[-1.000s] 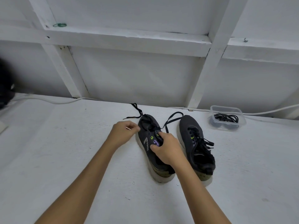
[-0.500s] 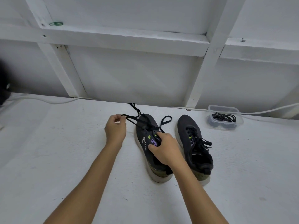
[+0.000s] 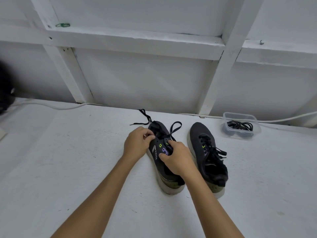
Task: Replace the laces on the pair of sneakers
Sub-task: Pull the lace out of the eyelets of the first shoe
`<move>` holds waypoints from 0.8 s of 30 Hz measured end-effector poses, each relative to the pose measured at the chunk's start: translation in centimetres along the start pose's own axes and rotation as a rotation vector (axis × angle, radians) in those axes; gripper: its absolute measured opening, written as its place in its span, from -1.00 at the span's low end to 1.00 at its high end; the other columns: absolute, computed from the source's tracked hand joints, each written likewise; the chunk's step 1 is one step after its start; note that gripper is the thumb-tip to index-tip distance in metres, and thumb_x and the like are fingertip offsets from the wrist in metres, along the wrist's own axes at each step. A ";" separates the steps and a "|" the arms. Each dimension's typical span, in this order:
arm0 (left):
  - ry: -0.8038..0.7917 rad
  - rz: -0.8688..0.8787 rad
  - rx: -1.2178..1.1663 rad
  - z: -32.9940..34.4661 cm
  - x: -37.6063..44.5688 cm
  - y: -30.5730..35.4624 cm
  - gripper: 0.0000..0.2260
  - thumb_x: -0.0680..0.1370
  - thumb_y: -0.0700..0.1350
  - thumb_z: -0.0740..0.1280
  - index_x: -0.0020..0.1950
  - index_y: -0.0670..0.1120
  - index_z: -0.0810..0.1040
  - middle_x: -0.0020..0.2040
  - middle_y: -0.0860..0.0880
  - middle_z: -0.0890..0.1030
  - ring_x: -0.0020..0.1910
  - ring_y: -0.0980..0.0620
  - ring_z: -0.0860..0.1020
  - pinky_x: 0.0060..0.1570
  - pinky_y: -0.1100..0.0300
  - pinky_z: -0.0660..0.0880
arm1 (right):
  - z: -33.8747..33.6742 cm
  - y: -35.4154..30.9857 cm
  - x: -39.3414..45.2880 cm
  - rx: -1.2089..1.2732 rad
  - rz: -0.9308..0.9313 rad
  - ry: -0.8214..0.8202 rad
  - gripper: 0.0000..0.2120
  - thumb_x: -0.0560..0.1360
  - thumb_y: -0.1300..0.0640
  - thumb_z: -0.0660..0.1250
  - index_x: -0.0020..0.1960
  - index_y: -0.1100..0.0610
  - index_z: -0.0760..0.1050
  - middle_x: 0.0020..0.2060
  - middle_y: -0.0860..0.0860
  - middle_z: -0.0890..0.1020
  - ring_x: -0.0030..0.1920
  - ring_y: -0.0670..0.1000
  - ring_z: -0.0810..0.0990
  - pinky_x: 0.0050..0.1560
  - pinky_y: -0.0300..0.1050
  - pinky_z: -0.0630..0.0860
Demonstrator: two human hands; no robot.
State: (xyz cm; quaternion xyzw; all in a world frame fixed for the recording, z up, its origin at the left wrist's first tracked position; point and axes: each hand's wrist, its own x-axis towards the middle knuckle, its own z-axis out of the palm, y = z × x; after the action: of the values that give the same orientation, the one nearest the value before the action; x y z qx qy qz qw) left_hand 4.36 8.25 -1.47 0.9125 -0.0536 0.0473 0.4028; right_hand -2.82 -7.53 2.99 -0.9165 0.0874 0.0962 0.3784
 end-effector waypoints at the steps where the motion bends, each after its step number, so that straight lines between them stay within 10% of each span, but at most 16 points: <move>1: 0.049 0.008 -0.004 -0.1 0.1 -0.1 -0.95 0.56 -0.09 0.42 -0.10 0.02 0.64 -0.09 0.10 0.59 -0.14 0.09 0.56 -0.10 0.11 0.52 | 0.0 0.0 0.0 0.005 -0.001 0.001 -0.61 0.53 0.01 0.41 0.32 0.06 0.50 0.22 0.04 0.49 0.03 -0.01 0.43 0.01 -0.18 0.38; 6: 0.397 -0.224 -0.123 -1.1 0.4 -1.7 -0.94 0.61 -0.14 0.35 -0.01 -0.07 0.61 -0.01 0.00 0.58 -0.10 0.00 0.57 -0.14 0.15 0.43 | 0.0 0.1 -0.2 0.012 0.001 0.007 -0.61 0.55 0.05 0.39 0.34 0.15 0.49 0.24 0.03 0.49 0.16 0.05 0.50 0.04 -0.20 0.35; 24: 0.107 -0.167 -0.187 1.1 -0.9 0.9 -0.97 0.53 -0.11 0.46 -0.07 -0.05 0.67 -0.11 0.05 0.60 -0.20 0.21 0.54 -0.15 0.46 0.43 | 0.5 0.4 0.3 -0.023 -0.004 0.008 -0.67 0.52 0.00 0.41 0.25 0.05 0.53 0.15 0.00 0.50 0.03 0.01 0.48 -0.01 -0.16 0.41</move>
State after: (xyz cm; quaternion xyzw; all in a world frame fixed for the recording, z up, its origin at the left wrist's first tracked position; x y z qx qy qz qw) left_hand 3.36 6.91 -1.68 0.8684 0.0400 0.0571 0.4909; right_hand -2.65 -7.48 2.33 -0.9212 0.0860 0.0927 0.3679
